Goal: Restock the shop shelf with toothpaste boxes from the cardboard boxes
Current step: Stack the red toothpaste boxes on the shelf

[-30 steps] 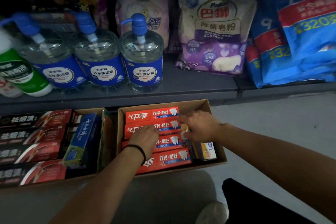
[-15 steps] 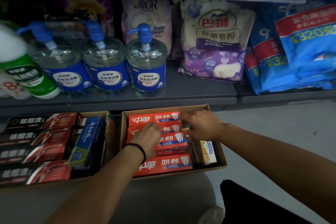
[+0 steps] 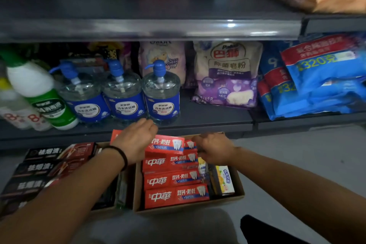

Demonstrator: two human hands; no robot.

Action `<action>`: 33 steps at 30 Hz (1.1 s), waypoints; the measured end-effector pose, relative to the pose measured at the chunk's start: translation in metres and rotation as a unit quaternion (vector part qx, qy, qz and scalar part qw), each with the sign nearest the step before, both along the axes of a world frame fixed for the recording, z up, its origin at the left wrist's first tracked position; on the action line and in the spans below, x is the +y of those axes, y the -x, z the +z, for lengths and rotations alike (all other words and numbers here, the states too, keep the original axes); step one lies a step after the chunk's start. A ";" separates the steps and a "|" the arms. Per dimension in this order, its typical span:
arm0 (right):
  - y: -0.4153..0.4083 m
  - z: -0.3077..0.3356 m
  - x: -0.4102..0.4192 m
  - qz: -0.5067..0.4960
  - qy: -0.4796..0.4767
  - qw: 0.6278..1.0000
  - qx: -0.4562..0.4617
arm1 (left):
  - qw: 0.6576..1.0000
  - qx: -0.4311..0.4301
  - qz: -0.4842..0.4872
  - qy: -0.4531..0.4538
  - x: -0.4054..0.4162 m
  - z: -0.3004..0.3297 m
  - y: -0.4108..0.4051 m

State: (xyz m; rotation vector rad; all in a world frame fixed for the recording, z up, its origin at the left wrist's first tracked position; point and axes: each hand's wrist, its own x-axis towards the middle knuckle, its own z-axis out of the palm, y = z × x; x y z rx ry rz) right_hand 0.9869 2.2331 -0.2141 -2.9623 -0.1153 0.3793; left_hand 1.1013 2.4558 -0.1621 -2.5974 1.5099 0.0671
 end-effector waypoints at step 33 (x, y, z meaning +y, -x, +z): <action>-0.011 -0.102 0.038 -0.004 -0.012 1.000 0.019 | 0.998 0.045 0.032 0.028 0.026 -0.046 -0.052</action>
